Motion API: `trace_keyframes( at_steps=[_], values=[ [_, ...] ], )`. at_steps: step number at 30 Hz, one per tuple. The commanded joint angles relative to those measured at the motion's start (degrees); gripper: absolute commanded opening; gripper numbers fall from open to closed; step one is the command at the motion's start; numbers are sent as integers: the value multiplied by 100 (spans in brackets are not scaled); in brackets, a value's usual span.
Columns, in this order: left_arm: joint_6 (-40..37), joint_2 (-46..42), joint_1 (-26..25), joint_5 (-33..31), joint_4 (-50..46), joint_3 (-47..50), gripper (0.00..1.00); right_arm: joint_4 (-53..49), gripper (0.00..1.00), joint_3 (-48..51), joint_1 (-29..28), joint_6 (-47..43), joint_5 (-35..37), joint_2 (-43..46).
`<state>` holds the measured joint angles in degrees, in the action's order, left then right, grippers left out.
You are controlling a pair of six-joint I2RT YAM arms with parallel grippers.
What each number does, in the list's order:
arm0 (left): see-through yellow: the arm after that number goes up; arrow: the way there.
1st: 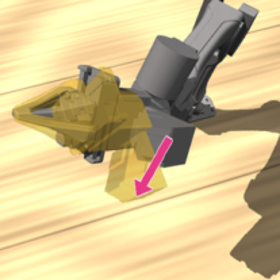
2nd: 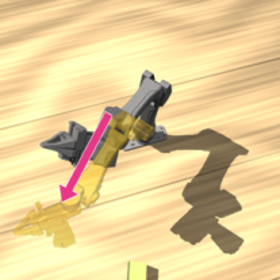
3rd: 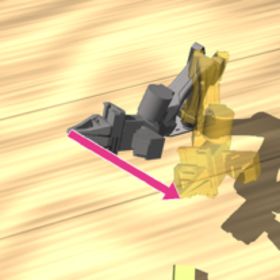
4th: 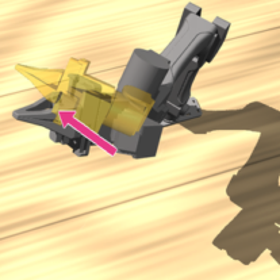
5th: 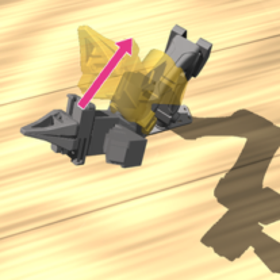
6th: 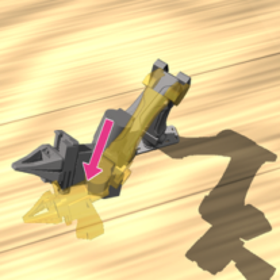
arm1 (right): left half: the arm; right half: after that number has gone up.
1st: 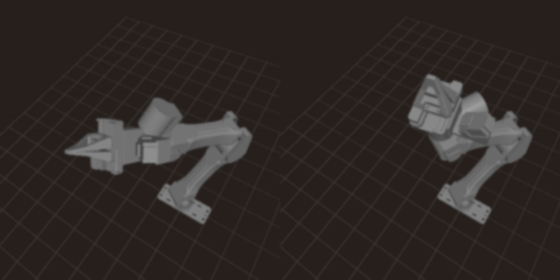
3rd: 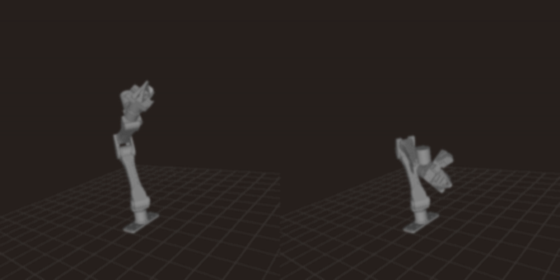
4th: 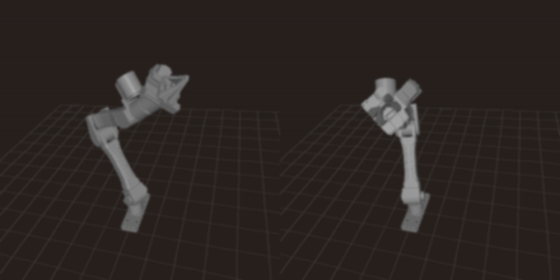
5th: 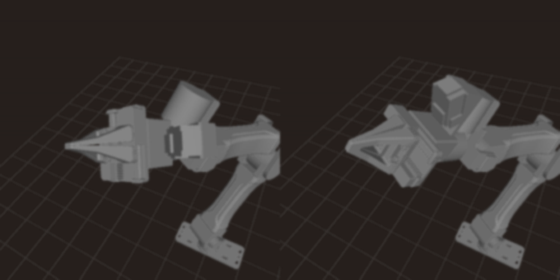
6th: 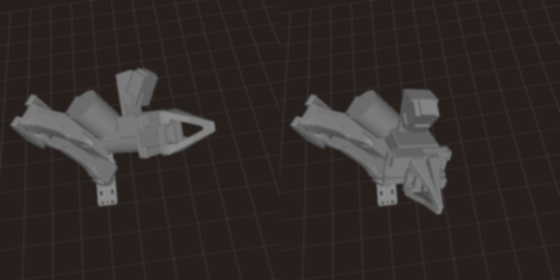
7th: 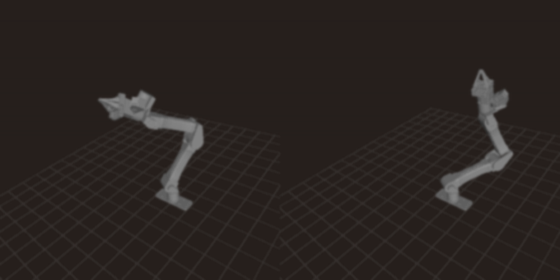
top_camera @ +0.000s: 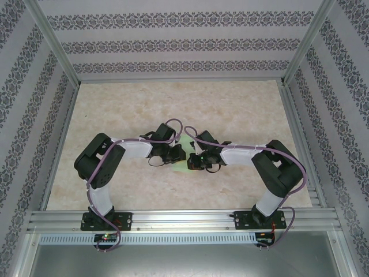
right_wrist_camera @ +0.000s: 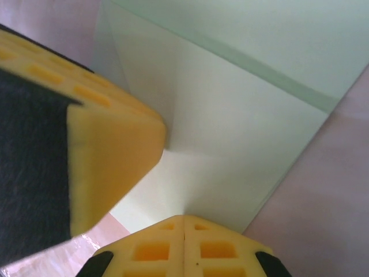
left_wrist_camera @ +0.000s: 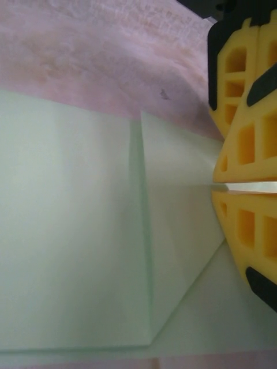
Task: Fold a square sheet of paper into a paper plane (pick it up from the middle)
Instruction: Fold the paper at the center of the table.
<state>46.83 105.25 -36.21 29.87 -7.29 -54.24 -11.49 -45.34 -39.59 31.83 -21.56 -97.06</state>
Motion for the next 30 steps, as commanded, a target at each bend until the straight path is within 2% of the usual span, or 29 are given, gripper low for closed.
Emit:
trace_keyframes(
  at_steps=[1,4,6,11,15,30],
  values=[
    [-116,-400,-88,-266,-82,67,19,-237,2,78,-5,25,224,-307],
    [-150,-546,-91,-303,-17,124,26,-243,2,78,-5,33,223,-315],
    [-59,-585,-106,-206,121,212,26,-247,2,78,-7,34,223,-314],
    [336,-520,-141,-91,519,518,12,-249,2,78,-8,47,223,-335],
    [492,-363,-167,72,740,581,4,-280,1,78,-12,53,223,-356],
    [571,-30,-220,144,774,426,3,-329,1,80,-17,34,216,-375]
  ],
)
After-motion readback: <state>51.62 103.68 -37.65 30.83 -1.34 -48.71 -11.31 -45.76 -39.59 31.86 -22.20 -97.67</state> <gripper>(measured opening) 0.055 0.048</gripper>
